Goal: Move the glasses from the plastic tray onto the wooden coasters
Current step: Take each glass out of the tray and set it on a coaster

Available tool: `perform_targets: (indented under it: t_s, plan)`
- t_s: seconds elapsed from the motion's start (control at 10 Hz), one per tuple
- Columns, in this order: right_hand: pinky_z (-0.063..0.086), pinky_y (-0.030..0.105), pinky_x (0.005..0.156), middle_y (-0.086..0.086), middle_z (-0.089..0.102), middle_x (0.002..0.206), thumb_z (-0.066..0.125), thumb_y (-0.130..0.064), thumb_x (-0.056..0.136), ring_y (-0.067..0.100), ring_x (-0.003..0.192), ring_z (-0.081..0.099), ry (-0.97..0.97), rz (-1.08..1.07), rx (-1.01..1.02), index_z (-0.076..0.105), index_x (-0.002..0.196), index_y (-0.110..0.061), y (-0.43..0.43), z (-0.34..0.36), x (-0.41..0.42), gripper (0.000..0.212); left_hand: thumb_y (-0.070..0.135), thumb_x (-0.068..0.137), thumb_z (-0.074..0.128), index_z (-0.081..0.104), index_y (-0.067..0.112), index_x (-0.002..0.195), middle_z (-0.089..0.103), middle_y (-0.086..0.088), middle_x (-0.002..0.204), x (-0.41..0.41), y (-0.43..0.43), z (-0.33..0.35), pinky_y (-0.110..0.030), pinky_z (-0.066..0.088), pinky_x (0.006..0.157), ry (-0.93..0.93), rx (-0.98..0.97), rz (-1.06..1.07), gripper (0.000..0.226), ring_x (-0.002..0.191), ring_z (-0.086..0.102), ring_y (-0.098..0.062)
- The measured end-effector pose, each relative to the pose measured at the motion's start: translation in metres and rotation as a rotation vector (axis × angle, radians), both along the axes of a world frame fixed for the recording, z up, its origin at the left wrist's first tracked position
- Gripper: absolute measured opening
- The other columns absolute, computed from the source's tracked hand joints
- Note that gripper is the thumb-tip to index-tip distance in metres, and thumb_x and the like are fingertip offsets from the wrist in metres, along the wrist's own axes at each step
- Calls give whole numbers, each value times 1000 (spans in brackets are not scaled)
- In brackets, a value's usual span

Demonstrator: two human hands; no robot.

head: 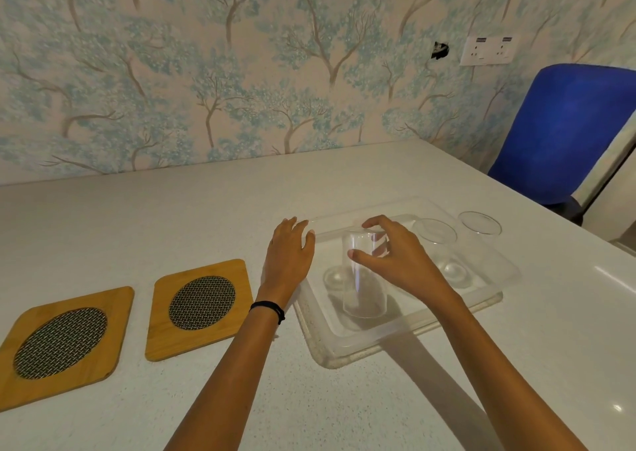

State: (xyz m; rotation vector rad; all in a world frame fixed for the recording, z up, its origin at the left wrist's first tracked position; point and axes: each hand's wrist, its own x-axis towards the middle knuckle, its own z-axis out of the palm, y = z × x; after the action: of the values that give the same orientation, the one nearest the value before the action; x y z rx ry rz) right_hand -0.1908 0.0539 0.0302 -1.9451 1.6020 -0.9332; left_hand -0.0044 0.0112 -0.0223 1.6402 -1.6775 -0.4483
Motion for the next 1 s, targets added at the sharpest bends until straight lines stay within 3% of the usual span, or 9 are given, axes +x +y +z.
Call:
perform_targets:
  t_s: [0.2,0.4,0.5,0.8,1.0]
  plan:
    - [55,38,82,1,51,122,73,-41,72,13,92,59,-73,19,-100,48,119,-28,13,-4,3,55,30,98,35,39,15,137,30,-7,152,0,0,0,-38,16,116,-1,-6,-1,43,143,17,-22]
    - [52,25,82,0,50,122,76,-33,71,12,99,56,-145,37,-208,48,122,-25,21,-11,6,58,30,97,36,40,15,137,30,-7,152,0,0,0,-39,16,115,7,-1,-2,43,143,16,-21]
    - [52,25,84,0,50,121,76,-32,72,12,99,56,-157,32,-238,48,123,-23,23,-15,7,58,30,97,36,40,15,137,30,-7,152,0,0,1,-39,17,116,16,-4,-5,42,143,16,-21]
    - [45,10,79,-9,47,116,73,-36,71,0,97,53,-145,65,-277,45,124,-32,22,-28,7,60,30,98,36,39,15,137,29,-6,152,0,1,1,-41,16,116,23,3,-5,43,143,15,-21]
    - [42,3,77,-11,44,121,69,-41,72,2,99,53,-112,78,-273,41,125,-35,20,-33,5,60,30,98,36,40,15,137,30,-6,152,0,0,0,-41,16,116,27,-4,-2,42,143,16,-21]
